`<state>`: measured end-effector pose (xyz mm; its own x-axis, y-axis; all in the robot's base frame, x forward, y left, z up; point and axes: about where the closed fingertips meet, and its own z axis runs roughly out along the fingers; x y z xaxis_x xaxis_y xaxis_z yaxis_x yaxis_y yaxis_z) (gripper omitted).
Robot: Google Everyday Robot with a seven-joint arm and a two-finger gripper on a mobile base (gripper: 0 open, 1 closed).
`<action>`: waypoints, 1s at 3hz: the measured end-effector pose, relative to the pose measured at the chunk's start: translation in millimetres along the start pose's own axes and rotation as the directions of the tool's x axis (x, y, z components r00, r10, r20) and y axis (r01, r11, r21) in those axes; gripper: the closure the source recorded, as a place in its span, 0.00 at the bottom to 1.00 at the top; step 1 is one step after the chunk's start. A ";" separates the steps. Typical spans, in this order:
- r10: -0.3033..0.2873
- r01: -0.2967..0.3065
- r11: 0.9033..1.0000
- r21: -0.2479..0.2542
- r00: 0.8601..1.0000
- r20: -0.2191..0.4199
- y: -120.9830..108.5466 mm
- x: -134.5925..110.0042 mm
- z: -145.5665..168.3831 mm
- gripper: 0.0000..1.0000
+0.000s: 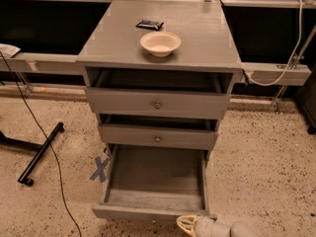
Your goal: Close bottom drawer
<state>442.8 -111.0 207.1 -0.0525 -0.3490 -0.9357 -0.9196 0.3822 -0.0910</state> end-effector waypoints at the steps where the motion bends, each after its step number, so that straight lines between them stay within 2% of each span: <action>1: -0.022 0.024 0.999 0.035 0.998 -0.052 -13.7 13.7 2.5 1.00; 2: -0.030 0.035 0.998 0.052 0.996 -0.086 -21.7 22.9 4.6 1.00; 3: -0.021 0.029 0.998 0.059 0.991 -0.130 -26.7 42.0 1.7 1.00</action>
Offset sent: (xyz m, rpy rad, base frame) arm 0.0306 -0.0234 -0.0303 -0.1418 -0.0174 -0.0733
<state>465.8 -134.5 169.6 -0.0830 -0.4650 -0.8814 -0.8963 0.4214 -0.1379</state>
